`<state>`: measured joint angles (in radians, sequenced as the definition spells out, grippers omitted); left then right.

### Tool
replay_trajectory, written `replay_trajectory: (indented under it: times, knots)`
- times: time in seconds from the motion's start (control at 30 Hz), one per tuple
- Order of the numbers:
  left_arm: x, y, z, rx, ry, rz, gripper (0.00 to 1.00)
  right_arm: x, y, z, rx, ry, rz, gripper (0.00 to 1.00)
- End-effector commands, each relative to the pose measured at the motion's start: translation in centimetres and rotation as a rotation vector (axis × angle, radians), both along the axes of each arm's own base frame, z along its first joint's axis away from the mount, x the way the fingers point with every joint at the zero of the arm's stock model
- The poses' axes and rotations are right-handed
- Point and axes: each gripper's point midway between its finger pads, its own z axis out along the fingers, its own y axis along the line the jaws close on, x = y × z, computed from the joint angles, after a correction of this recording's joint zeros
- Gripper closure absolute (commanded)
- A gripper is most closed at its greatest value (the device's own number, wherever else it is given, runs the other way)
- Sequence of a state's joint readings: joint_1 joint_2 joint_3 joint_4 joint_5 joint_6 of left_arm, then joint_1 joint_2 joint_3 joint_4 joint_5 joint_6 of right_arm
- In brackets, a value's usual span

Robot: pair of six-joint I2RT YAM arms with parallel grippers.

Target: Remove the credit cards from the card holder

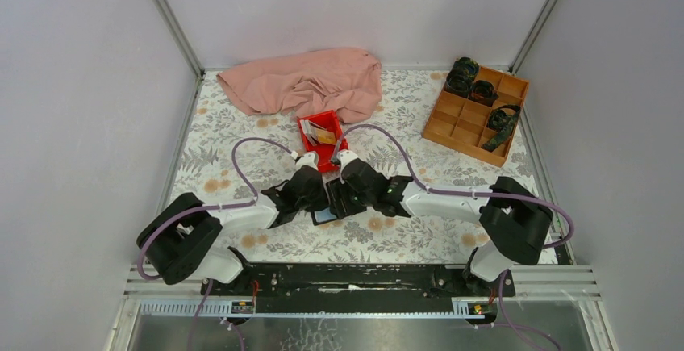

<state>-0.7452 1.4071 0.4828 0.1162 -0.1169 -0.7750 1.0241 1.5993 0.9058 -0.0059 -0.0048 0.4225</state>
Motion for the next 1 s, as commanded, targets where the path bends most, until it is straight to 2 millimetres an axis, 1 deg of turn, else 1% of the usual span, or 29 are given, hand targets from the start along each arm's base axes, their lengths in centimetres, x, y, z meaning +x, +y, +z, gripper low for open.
replay_trajectory:
  times: [0.0,0.13,0.2,0.23,0.27,0.37,0.47,0.53,0.6,0.67,0.73,0.77,0.8,0.83,0.87,0.9,0.93,0.97]
  knots:
    - [-3.6,4.2,-4.8,0.197,0.153,0.005,0.94,1.6,0.7,5.0,0.094,-0.128,-0.049,0.35]
    - [-3.6,4.1,-4.9,0.192,0.154,0.002,0.94,1.9,0.1,6.0,0.105,-0.157,-0.069,0.35]
    - [-3.6,4.0,-4.9,0.189,0.153,0.001,0.94,1.9,0.2,6.0,0.106,-0.16,-0.066,0.35]
    - [-3.5,4.0,-4.9,0.189,0.152,0.001,0.94,1.9,0.2,5.6,0.099,-0.154,-0.064,0.39]
    - [-3.5,3.9,-4.8,0.187,0.152,0.0,0.94,1.9,0.3,5.2,0.092,-0.146,-0.063,0.45]
    - [-3.6,4.0,-4.7,0.185,0.15,0.002,0.94,2.1,0.4,3.4,0.061,-0.125,-0.077,0.67]
    - [-3.6,4.1,-4.5,0.184,0.146,0.005,0.94,2.6,0.1,1.6,0.016,-0.117,-0.104,0.85]
    - [-3.6,4.2,-4.3,0.18,0.141,0.01,0.94,2.7,0.1,1.0,0.009,-0.115,-0.108,0.93]
    - [-3.5,4.4,-4.0,0.183,0.133,0.024,0.93,2.6,0.1,0.8,0.007,-0.11,-0.1,0.95]
    - [-3.3,5.3,-3.5,0.214,0.119,0.07,0.9,2.6,0.3,0.7,0.008,-0.106,-0.094,0.95]
    - [-3.0,5.8,-2.4,0.228,0.095,0.1,0.86,2.5,0.3,0.4,0.001,-0.101,-0.088,0.95]
    - [-2.8,5.9,-1.7,0.227,0.081,0.11,0.83,2.5,0.3,0.0,-0.006,-0.097,-0.087,0.95]
    - [-2.7,6.1,-0.9,0.225,0.065,0.121,0.76,2.5,0.3,-0.2,-0.013,-0.094,-0.085,0.95]
    - [-2.6,6.3,-0.1,0.224,0.048,0.135,0.67,2.5,0.3,-0.5,-0.021,-0.092,-0.083,0.95]
    - [-2.3,6.3,1.1,0.211,0.021,0.145,0.62,2.5,0.3,-0.8,-0.025,-0.09,-0.081,0.95]
    - [-2.3,6.5,1.9,0.207,0.005,0.16,0.58,2.5,0.4,-0.8,-0.025,-0.092,-0.078,0.95]
    - [-2.3,6.7,2.8,0.199,-0.015,0.171,0.56,2.5,0.4,-0.8,-0.02,-0.091,-0.077,0.95]
    - [-2.3,6.9,3.6,0.187,-0.033,0.177,0.56,2.4,0.5,-1.6,-0.033,-0.08,-0.072,0.95]
